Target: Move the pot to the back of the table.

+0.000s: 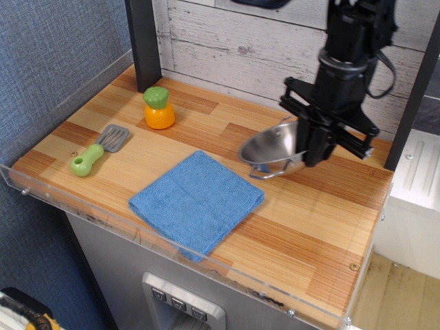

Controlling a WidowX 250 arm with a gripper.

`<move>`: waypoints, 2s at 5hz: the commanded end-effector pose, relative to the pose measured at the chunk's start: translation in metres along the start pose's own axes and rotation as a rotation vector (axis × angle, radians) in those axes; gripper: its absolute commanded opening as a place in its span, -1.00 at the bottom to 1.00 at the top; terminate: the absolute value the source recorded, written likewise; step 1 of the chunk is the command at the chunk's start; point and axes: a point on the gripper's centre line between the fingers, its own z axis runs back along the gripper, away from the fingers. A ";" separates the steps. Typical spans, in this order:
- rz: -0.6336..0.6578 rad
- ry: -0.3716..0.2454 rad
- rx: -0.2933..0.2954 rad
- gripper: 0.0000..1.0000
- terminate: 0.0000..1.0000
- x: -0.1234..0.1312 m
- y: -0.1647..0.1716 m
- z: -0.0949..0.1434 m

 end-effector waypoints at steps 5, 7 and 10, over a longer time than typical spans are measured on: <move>-0.103 -0.026 0.022 1.00 -1.00 0.026 -0.028 -0.011; 0.040 -0.133 -0.154 1.00 -1.00 -0.018 0.020 0.061; 0.202 -0.069 -0.047 1.00 -1.00 -0.099 0.078 0.084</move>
